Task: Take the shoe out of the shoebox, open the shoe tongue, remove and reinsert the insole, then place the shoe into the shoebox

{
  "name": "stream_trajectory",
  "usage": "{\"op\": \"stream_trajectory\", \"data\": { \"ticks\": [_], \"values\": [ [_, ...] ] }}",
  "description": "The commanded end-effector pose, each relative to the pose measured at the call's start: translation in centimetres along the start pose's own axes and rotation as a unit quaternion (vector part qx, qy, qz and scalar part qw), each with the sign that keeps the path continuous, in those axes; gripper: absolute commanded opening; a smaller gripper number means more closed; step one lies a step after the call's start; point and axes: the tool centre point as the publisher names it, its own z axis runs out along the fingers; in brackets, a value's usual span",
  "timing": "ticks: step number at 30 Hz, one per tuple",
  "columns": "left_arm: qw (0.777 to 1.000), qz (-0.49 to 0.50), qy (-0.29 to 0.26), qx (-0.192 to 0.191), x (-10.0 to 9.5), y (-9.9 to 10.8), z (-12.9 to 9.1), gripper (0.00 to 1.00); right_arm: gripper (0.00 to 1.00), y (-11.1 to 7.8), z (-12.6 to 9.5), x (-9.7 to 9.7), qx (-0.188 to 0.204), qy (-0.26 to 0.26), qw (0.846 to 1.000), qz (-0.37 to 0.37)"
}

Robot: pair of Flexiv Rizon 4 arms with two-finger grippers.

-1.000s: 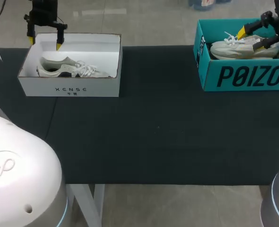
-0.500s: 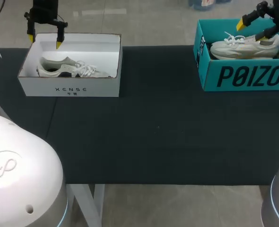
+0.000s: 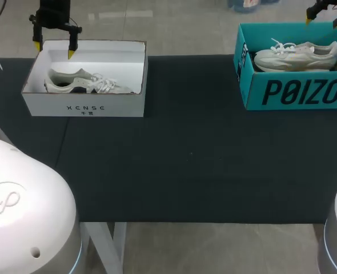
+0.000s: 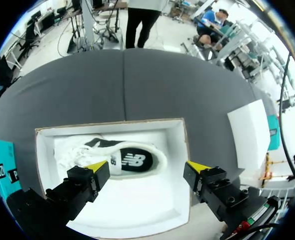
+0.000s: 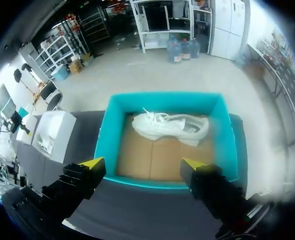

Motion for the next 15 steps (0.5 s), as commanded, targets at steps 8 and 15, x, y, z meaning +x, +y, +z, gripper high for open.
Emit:
{"op": "stream_trajectory", "data": {
  "ticks": [8,15],
  "values": [
    [1.0,0.001,0.0,0.001,0.1,0.2,-0.1,1.0,1.0,0.8,0.9,0.0,0.003,-0.113,0.994,0.002],
    [1.0,0.001,0.0,0.001,0.1,0.2,-0.1,1.0,1.0,3.4,5.1,-4.5,0.07,-0.129,0.987,0.065]
  ]
}}
